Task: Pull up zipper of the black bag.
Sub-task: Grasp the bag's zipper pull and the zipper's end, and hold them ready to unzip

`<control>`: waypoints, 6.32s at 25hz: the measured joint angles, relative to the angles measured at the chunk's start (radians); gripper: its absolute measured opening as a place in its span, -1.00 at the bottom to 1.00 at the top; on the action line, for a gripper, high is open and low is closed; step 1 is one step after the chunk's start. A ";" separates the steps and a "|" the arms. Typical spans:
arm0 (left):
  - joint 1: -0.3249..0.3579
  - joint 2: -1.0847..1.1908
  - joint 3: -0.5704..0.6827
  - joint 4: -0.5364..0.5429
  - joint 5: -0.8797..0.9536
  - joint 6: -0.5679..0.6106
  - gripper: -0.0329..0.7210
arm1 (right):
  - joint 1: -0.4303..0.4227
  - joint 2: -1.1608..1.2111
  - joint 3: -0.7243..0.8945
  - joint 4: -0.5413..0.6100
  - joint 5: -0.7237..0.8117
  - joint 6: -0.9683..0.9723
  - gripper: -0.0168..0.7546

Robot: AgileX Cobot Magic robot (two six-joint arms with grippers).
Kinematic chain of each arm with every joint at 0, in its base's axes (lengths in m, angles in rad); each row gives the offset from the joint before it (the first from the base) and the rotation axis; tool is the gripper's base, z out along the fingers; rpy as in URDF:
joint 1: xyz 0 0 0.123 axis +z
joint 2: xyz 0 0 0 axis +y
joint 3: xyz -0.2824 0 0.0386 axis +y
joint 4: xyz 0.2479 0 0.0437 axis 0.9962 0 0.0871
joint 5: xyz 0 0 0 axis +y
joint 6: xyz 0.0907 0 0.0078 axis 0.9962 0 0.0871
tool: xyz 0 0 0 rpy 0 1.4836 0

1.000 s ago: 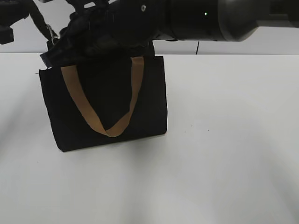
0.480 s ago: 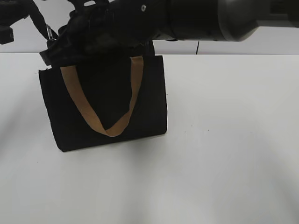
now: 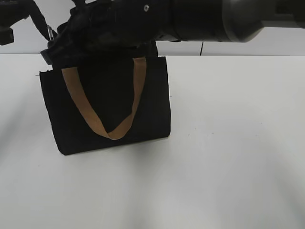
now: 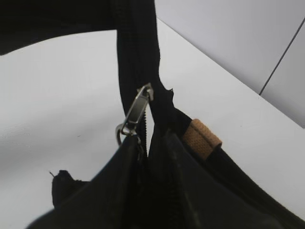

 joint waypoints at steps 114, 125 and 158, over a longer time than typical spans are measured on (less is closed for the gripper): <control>-0.001 -0.062 0.000 0.012 0.018 0.000 -0.87 | 0.054 0.016 -0.023 0.083 0.011 -0.030 -0.30; -0.001 -0.062 0.000 0.012 0.019 0.000 -0.87 | 0.054 0.016 -0.023 0.083 0.015 -0.031 -0.42; -0.001 -0.062 0.000 0.013 0.020 0.000 -0.87 | -0.054 -0.045 -0.029 0.086 0.159 0.054 -0.99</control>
